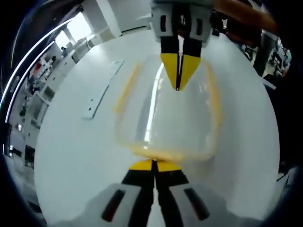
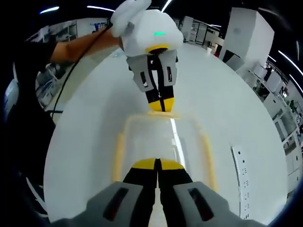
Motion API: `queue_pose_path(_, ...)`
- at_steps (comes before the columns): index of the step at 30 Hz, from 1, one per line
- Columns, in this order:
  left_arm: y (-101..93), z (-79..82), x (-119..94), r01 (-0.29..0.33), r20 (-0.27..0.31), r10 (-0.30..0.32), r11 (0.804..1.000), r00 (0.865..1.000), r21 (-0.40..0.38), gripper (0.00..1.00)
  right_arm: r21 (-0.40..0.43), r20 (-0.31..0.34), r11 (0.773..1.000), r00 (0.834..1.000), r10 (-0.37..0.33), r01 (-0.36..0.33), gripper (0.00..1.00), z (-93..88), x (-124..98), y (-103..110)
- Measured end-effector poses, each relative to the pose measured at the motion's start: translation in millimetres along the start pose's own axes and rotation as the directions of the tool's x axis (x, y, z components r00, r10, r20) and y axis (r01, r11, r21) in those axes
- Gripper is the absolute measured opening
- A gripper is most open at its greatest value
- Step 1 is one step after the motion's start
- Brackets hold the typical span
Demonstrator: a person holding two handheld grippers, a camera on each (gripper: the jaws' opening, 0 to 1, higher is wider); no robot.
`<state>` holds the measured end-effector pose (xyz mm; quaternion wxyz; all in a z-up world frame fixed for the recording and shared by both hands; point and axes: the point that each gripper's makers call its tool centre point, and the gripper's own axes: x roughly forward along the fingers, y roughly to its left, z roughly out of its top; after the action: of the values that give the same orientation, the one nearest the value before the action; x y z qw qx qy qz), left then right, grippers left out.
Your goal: Snap each plastic latch of the storage box into its locked position after aligning the lid with the box until every specified latch is closed and the lid sits flush.
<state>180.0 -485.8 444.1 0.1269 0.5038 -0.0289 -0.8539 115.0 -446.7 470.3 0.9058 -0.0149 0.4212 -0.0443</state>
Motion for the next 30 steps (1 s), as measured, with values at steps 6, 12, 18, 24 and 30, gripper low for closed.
queue_pose_path(6,-1.7,0.0,-0.8,0.018,0.010,-0.018,1.000,1.000,-0.008,0.00,-0.019,-0.009,1.000,1.000,0.006,-0.006,0.00,0.8,0.7,-0.2)
queue_pose_path(12,-2.1,-0.9,-0.7,0.024,0.024,-0.022,0.999,0.999,-0.044,0.00,-0.001,0.012,1.000,1.000,0.009,-0.009,0.00,0.5,0.6,-0.9)
queue_pose_path(18,-0.9,-2.3,2.0,0.033,0.046,-0.029,0.996,0.999,-0.088,0.00,-0.002,0.021,1.000,1.000,0.010,-0.010,0.00,0.8,0.1,-1.5)
queue_pose_path(24,-0.4,-1.6,2.0,0.038,0.043,-0.034,0.994,0.998,-0.103,0.00,-0.017,0.007,1.000,1.000,0.012,-0.012,0.00,1.1,0.4,-2.4)
queue_pose_path(30,2.1,-2.3,3.2,0.032,0.044,-0.026,0.990,0.999,-0.138,0.00,-0.009,0.027,1.000,1.000,0.010,-0.010,0.00,0.8,-0.3,-4.2)
